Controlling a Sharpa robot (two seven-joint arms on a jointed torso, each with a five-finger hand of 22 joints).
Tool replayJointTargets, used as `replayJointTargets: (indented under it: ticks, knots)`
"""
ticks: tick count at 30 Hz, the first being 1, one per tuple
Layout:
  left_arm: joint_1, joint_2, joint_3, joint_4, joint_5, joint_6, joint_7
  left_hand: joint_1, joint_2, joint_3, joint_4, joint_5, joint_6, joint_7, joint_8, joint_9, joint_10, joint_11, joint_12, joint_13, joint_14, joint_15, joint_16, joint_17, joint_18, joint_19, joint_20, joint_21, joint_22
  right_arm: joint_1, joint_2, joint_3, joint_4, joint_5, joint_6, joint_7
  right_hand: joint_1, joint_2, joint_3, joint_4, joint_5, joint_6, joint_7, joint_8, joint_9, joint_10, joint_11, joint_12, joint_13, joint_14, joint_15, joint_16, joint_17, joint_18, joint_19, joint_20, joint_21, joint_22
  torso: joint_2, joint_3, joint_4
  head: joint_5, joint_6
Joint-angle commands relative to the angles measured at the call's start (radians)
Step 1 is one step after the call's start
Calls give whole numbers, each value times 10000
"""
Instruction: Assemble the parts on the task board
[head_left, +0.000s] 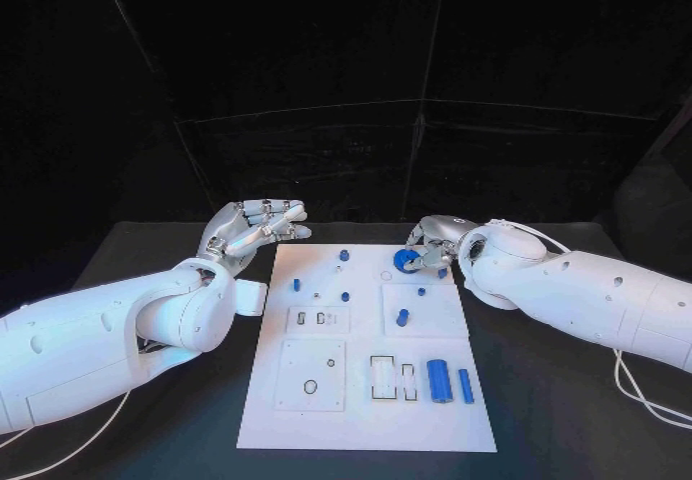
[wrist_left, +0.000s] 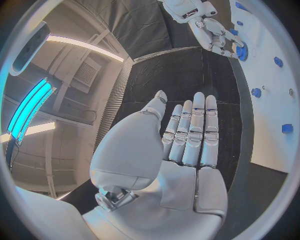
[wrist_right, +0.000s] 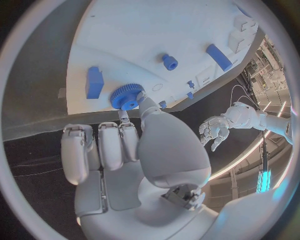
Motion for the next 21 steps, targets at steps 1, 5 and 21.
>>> replayJointTargets:
  ticks: [1, 5, 21]
  knots:
    - [13, 6, 7, 6, -61, 120, 24, 23, 43, -3, -75, 47, 31, 26, -43, -15, 28, 40, -44, -15, -29, 71, -59, 11, 46, 64, 24, -35, -9, 5, 25, -6, -9, -353, 305, -66, 206, 78, 106, -145, -88, 124, -42, 83, 8, 117, -20, 92, 792, 379, 7, 68, -6, -185, 706, 15, 68, 2133, -1, 4, -4, 9, -16]
    - [13, 3, 7, 6, -61, 117, 22, 32, 58, 5, -89, 47, 32, 26, -51, -15, 30, 41, -57, -15, -34, 73, -72, 14, 47, 61, 26, -44, -15, 2, 36, -7, 2, -537, 227, -99, 577, 330, 460, -399, -413, 408, -31, 215, 26, 174, -21, 164, 908, 367, 5, 69, -45, -197, 741, 11, 87, 2182, -1, 4, 3, 1, -30]
    - [14, -24, 7, 23, -61, 122, 8, 41, 75, 14, -99, 47, 35, 25, -57, -14, 33, 41, -66, -15, -36, 73, -81, 18, 47, 59, 28, -52, -20, -5, -42, -6, 610, -432, -1640, 254, 579, 564, 1181, -658, -516, 1282, -238, 315, -12, 493, -187, 520, 1408, 327, -137, 7, -242, -206, 772, -101, 103, 2230, -8, -6, 2, 13, 6]
